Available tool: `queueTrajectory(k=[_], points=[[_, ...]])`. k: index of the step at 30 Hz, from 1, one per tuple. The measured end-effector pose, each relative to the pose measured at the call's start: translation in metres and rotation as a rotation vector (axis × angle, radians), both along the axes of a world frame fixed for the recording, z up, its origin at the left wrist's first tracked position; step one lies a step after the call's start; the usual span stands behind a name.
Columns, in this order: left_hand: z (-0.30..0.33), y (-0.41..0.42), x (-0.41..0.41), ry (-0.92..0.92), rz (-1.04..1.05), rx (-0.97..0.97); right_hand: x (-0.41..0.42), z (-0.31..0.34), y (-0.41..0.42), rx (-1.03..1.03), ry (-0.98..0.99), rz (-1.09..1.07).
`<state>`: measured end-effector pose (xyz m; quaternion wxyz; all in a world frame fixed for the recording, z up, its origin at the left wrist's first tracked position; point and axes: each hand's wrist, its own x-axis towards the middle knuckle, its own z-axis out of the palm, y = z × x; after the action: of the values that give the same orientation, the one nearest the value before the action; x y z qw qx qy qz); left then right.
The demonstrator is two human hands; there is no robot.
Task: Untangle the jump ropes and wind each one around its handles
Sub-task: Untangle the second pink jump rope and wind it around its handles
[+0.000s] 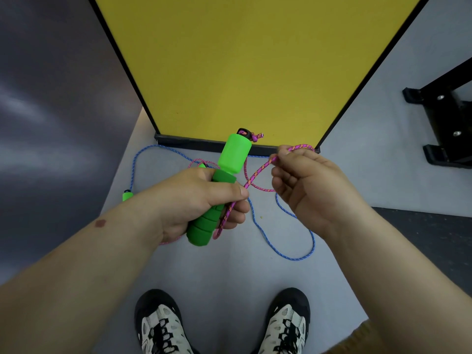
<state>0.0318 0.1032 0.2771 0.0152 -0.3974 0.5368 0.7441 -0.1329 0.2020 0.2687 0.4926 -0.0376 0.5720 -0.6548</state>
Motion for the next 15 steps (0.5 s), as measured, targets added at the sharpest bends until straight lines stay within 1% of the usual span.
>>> queueTrajectory(k=[5,7,10,15], points=[[0.0,0.001,-0.001,0.019,0.03,0.014,0.016,0.0,0.002,-0.003,0.013,0.298],[0.0,0.0,-0.001,0.02,0.036,0.01,0.019,0.0,0.002,0.008,0.039,0.34],[-0.002,-0.001,0.0,0.014,0.031,0.003,0.018,0.0,0.001,0.01,0.065,0.291],[-0.003,-0.002,0.001,0.011,0.019,0.013,0.007,0.001,0.0,-0.013,0.081,0.089]])
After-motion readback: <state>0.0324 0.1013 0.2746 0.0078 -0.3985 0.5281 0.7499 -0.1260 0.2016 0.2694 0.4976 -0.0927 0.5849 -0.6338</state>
